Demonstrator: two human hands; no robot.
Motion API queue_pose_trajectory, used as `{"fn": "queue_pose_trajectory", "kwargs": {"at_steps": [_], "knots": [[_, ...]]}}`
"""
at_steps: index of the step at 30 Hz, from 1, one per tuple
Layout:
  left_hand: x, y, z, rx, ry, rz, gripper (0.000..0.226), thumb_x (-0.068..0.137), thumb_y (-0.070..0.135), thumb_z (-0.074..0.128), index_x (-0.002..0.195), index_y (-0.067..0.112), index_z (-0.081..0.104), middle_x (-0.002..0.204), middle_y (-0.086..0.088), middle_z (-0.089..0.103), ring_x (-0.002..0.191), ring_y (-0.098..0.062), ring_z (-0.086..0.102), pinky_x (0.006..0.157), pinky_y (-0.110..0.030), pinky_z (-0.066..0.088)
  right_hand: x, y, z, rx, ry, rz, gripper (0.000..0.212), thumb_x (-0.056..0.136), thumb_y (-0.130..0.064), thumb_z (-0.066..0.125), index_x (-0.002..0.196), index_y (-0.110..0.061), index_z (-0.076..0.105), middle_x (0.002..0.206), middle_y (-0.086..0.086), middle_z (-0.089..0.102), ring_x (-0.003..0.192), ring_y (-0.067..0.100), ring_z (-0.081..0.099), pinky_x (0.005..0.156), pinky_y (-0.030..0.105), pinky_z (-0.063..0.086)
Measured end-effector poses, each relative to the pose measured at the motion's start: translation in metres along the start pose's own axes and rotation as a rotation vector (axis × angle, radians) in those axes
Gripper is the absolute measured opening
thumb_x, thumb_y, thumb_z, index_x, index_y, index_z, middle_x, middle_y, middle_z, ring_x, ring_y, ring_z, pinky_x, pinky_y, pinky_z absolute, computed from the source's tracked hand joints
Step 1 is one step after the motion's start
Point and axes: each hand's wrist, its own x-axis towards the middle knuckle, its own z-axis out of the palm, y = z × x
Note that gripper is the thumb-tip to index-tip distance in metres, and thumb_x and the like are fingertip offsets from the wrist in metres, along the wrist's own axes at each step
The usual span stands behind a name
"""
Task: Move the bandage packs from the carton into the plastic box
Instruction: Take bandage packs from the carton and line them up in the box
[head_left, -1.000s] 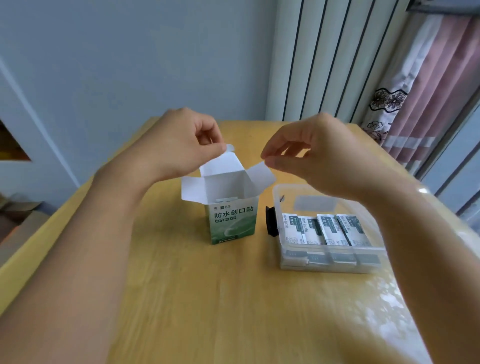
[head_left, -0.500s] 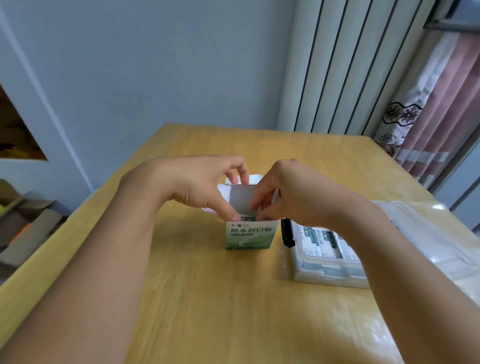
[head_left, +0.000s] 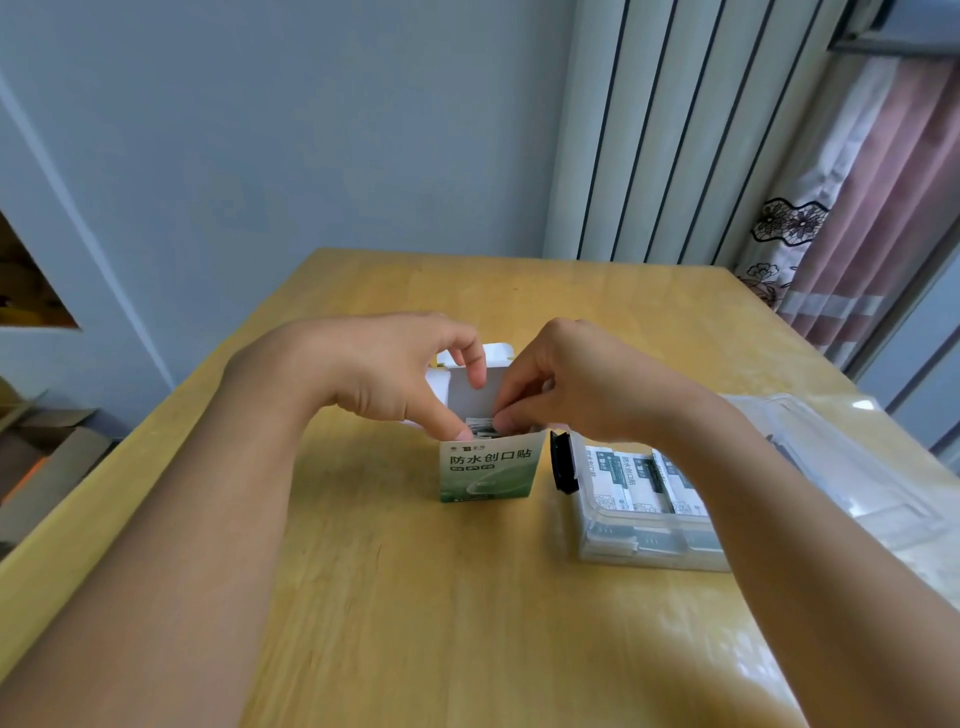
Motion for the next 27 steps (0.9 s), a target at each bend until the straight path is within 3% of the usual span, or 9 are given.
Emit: {"fn": "queue_pose_trajectory", "kwargs": {"at_steps": [4, 12, 17, 21, 23, 25, 27], "knots": [[0.002, -0.002, 0.000, -0.005, 0.014, 0.016, 0.038, 0.072, 0.047, 0.085, 0.099, 0.049, 0.058, 0.121, 0.028, 0.047, 0.103, -0.010, 0.061, 0.091, -0.043, 0.052, 0.004, 0.004, 0.001, 0.081, 0.000, 0.041, 0.002, 0.080, -0.022, 0.083, 0.080, -0.023, 0.081, 0.066, -0.006, 0.073, 0.054, 0.001, 0.056, 0.052, 0.012, 0.044], [0.005, -0.003, 0.001, -0.019, -0.001, 0.021, 0.036, 0.073, 0.044, 0.085, 0.100, 0.048, 0.060, 0.120, 0.024, 0.050, 0.102, -0.011, 0.064, 0.094, -0.047, 0.051, 0.008, 0.008, 0.002, 0.120, 0.018, 0.055, 0.003, 0.083, -0.020, 0.080, 0.084, -0.021, 0.082, 0.072, -0.004, 0.076, 0.055, -0.002, 0.055, 0.052, 0.010, 0.042], [0.003, -0.001, 0.001, -0.006, 0.009, 0.028, 0.036, 0.074, 0.045, 0.084, 0.100, 0.049, 0.060, 0.121, 0.026, 0.049, 0.104, -0.007, 0.061, 0.094, -0.043, 0.050, 0.008, 0.008, 0.004, -0.065, 0.096, -0.013, 0.010, 0.087, -0.014, 0.073, 0.090, -0.019, 0.081, 0.073, -0.005, 0.076, 0.066, 0.010, 0.066, 0.065, 0.023, 0.053], [0.003, -0.001, 0.000, 0.031, 0.005, 0.028, 0.038, 0.073, 0.047, 0.085, 0.100, 0.052, 0.058, 0.119, 0.026, 0.049, 0.105, -0.007, 0.059, 0.092, -0.043, 0.051, 0.008, 0.005, 0.009, -0.190, 0.195, -0.052, 0.011, 0.082, -0.017, 0.077, 0.088, -0.025, 0.081, 0.074, -0.010, 0.072, 0.069, 0.009, 0.066, 0.069, 0.035, 0.058], [0.002, -0.001, -0.001, 0.031, 0.001, 0.013, 0.040, 0.072, 0.048, 0.084, 0.101, 0.054, 0.057, 0.122, 0.027, 0.049, 0.103, -0.009, 0.064, 0.092, -0.045, 0.052, 0.008, 0.005, 0.007, -0.162, 0.207, -0.065, 0.008, 0.082, -0.017, 0.079, 0.088, -0.023, 0.081, 0.076, -0.009, 0.074, 0.064, 0.001, 0.063, 0.066, 0.026, 0.054], [0.001, -0.001, -0.001, 0.034, 0.000, -0.010, 0.043, 0.072, 0.052, 0.083, 0.104, 0.054, 0.055, 0.126, 0.027, 0.047, 0.104, -0.011, 0.066, 0.094, -0.045, 0.053, 0.006, 0.005, 0.000, -0.108, 0.247, -0.067, 0.003, 0.084, -0.018, 0.079, 0.086, -0.019, 0.080, 0.078, -0.009, 0.073, 0.057, -0.008, 0.058, 0.057, 0.007, 0.041], [0.000, -0.001, -0.003, 0.038, 0.009, -0.028, 0.045, 0.072, 0.057, 0.081, 0.106, 0.054, 0.053, 0.131, 0.027, 0.045, 0.110, -0.009, 0.063, 0.096, -0.043, 0.051, 0.004, 0.007, -0.010, -0.034, 0.308, -0.053, 0.001, 0.085, -0.021, 0.078, 0.084, -0.020, 0.078, 0.079, -0.012, 0.072, 0.053, -0.011, 0.056, 0.050, 0.006, 0.038]]}}
